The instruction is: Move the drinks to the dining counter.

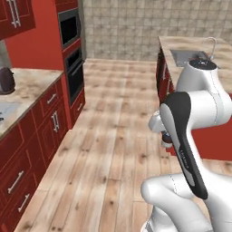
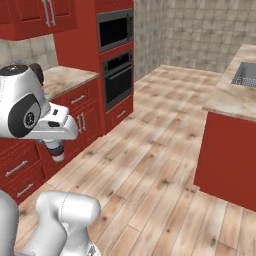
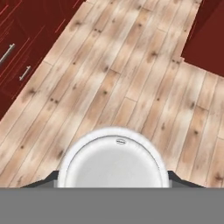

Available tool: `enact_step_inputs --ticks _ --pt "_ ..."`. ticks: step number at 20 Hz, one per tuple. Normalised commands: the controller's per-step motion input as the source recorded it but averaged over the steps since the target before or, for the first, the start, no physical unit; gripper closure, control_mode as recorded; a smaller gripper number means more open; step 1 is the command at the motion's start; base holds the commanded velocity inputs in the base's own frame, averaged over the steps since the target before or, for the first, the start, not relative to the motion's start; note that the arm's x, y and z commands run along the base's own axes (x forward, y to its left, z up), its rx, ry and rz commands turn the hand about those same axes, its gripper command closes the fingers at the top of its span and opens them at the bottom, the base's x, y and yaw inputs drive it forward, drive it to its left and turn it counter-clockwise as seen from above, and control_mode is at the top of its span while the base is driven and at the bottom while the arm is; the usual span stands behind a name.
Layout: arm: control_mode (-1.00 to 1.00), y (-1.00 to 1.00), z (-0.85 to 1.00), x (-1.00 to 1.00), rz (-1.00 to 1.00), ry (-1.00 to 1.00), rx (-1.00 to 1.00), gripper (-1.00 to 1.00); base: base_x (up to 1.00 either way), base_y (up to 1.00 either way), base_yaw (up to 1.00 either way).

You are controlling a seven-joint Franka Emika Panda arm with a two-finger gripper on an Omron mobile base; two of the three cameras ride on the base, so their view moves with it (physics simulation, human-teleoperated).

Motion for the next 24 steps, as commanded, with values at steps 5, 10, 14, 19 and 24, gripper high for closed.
enact_step_inputs --ticks 5,10,14,19,24 --pt "1.00 0.00 0.00 0.00 0.00 0.00 0.00 1.00 0.42 -0.55 -0.28" --pt "1.00 0.00 0.00 0.00 0.00 0.00 0.00 1.00 0.63 -0.67 -0.24" --pt "1.00 0.00 0.00 0.00 0.00 0.00 0.00 1.00 0.66 -0.73 -0.18" --pt "1.00 0.00 0.00 0.00 0.00 0.00 0.00 1.00 0.53 -0.75 -0.15" --pt "1.00 0.00 0.00 0.00 0.00 0.00 0.00 1.00 0.50 -0.75 -0.13"
